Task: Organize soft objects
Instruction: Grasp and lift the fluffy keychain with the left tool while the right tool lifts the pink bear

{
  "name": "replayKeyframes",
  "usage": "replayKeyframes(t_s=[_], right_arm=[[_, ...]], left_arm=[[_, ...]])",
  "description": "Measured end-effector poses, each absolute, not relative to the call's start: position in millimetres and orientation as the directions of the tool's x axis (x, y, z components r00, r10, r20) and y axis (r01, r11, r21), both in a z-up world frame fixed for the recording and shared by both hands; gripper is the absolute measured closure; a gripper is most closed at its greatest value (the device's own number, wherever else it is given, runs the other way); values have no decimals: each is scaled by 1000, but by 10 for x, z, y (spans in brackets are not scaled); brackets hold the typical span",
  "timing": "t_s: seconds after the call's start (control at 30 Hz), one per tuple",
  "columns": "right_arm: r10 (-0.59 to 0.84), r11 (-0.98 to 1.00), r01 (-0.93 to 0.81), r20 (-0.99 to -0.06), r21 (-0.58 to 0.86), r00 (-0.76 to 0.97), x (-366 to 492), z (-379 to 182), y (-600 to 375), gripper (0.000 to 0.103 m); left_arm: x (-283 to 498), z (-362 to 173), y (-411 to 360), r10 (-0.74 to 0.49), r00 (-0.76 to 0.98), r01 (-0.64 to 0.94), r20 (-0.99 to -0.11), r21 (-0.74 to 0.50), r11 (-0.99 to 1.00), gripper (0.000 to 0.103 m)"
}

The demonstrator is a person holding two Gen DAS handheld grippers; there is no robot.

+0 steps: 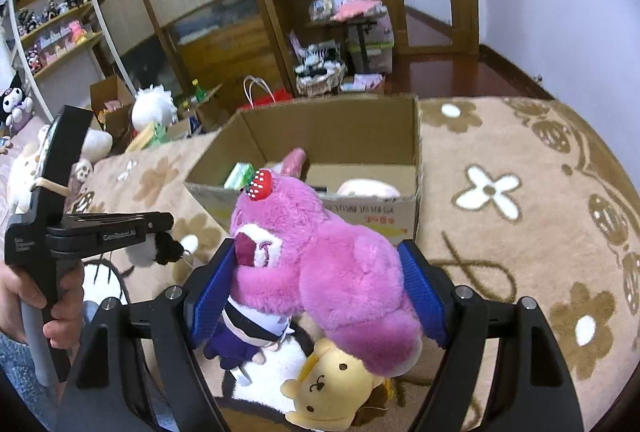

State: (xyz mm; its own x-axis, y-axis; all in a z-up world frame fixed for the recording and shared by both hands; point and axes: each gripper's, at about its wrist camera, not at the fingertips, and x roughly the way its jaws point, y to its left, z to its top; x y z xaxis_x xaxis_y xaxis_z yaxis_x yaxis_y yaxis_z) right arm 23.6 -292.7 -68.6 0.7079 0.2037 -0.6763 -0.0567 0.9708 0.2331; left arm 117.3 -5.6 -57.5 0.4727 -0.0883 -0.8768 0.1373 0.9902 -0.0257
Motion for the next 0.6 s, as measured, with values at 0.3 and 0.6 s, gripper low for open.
replayKeyframes(t_s=[0.3, 0.6], right_arm=[[198, 969, -66, -591, 237, 782, 196, -285, -2974, 19], [181, 975, -83, -526, 205, 831, 326, -58, -2973, 19]], left_arm=[[980, 129, -187, -110, 663, 170, -741, 6, 985, 92], [1003, 631, -382, -151, 816, 195, -557, 20, 981, 92]])
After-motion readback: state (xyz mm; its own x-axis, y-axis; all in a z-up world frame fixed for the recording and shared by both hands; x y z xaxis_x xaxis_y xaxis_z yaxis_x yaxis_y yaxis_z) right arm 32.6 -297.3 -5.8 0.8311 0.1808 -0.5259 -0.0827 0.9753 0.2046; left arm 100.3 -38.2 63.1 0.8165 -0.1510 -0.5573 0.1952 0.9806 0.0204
